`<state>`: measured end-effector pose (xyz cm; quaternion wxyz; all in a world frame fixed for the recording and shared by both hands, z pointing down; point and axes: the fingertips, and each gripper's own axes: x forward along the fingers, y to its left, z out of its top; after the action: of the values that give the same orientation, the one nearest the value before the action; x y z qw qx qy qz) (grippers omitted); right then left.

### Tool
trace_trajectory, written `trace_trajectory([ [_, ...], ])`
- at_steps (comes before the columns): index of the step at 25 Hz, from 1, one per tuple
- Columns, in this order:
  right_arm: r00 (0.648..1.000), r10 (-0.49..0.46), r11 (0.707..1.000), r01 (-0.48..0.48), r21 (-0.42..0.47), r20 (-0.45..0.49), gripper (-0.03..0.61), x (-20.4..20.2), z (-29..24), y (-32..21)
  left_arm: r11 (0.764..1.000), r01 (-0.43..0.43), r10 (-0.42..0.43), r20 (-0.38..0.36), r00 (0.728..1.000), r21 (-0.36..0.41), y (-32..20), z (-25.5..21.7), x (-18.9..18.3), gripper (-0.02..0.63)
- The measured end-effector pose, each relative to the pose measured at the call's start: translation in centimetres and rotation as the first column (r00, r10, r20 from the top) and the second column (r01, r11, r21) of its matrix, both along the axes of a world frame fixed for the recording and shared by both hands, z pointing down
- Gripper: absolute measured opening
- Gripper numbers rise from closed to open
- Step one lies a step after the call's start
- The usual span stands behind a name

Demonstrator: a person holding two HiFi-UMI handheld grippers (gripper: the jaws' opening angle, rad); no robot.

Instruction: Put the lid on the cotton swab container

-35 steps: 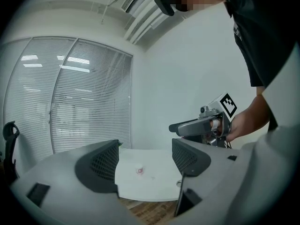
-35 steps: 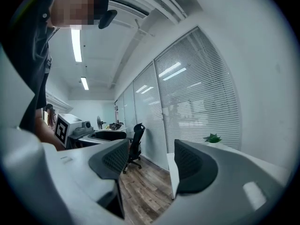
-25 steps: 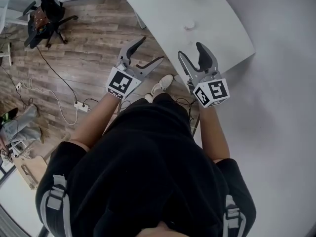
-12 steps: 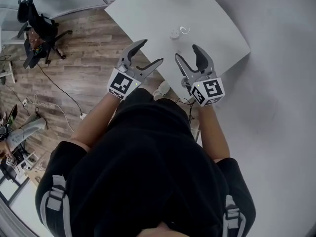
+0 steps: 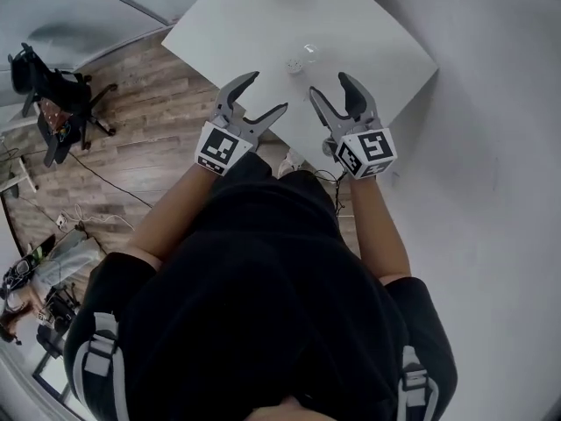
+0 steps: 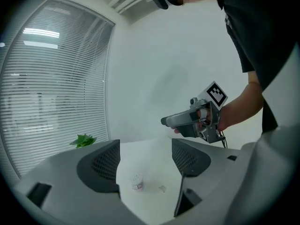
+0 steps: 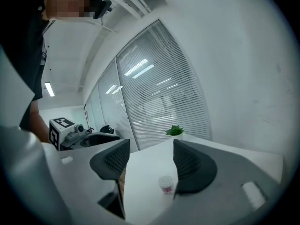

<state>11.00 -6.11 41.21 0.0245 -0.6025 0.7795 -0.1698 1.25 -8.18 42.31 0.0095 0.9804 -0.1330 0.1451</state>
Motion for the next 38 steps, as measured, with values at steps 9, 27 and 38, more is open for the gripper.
trace_trajectory([
  [9, 0.985, 0.173, 0.98, -0.173, -0.094, -0.014, 0.276, 1.6, 2.8, -2.6, 0.978, -0.19, 0.197, 0.07, 0.978, -0.089, -2.9, 6.5, 1.9, 0.341],
  [27, 0.961, 0.278, 0.93, -0.268, -0.253, 0.004, 0.23, 4.3, 12.2, -6.8, 0.937, -0.304, 0.331, 0.158, 0.93, -0.171, -6.2, 18.0, 5.4, 0.339],
  [38, 0.958, 0.277, 0.919, -0.243, -0.311, 0.07, 0.212, 5.3, 16.9, -8.4, 0.927, -0.309, 0.352, 0.207, 0.913, -0.214, -6.1, 22.7, 7.0, 0.339],
])
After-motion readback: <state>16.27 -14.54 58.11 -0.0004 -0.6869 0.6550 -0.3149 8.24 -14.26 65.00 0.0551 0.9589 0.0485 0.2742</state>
